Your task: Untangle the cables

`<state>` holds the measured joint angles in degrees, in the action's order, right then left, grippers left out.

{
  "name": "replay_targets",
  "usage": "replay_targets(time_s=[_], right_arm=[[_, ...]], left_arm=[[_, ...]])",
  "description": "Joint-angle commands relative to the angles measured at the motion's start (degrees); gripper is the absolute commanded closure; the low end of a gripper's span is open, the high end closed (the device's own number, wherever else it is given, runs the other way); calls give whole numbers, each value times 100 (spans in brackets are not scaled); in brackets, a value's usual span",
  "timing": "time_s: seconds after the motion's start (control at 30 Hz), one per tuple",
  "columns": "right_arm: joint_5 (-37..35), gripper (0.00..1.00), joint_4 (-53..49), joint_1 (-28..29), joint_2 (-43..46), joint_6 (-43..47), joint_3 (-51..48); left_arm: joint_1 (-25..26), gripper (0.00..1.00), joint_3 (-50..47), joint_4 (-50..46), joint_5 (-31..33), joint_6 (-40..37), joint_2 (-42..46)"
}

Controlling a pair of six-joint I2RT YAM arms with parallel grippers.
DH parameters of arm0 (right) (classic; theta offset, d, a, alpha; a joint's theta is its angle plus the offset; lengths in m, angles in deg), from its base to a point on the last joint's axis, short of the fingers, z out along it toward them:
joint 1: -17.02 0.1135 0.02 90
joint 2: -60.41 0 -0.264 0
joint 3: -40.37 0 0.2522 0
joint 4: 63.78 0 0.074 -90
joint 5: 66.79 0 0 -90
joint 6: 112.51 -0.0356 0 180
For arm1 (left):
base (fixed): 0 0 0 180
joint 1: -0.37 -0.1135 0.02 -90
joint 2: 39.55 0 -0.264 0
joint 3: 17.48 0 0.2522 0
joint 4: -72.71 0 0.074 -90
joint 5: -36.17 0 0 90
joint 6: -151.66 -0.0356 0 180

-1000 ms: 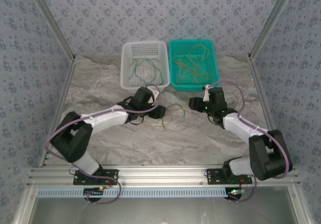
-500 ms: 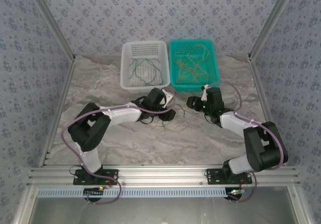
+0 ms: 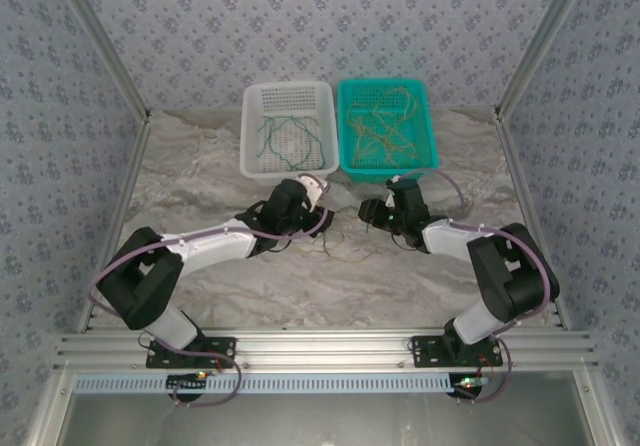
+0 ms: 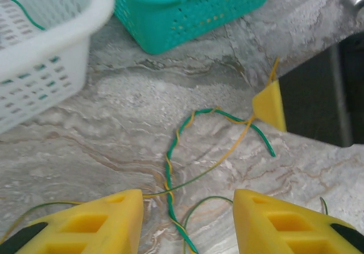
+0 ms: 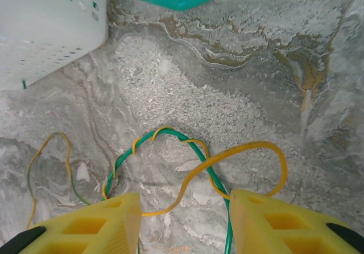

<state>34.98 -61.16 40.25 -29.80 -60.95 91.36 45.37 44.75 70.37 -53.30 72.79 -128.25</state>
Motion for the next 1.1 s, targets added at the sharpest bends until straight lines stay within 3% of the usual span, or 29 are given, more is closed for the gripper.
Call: replay_targets(time_s=[0.0,0.13,0.27,0.4,0.57,0.73,1.07], right_arm=[[-214,54,110,110,-248,-219,273],[-437,66,-24,298,-383,-14,477],[-597,86,-189,377,-270,188,469],[-457,100,-319,428,143,1026,344],[-4,100,-668,499,896,1915,356],[1135,100,-955,533,1615,2744,592],[2705,100,-2296,565,1942,3792,1976]], left_arm=[[-28,53,-229,355,341,-31,306],[-51,52,-288,358,488,-136,428],[-80,52,-336,353,704,-224,605],[-344,52,-392,381,603,-158,772],[-611,52,-496,473,455,-188,1071],[-756,52,-487,376,309,-264,1229],[-865,48,-505,375,-156,-647,1842]])
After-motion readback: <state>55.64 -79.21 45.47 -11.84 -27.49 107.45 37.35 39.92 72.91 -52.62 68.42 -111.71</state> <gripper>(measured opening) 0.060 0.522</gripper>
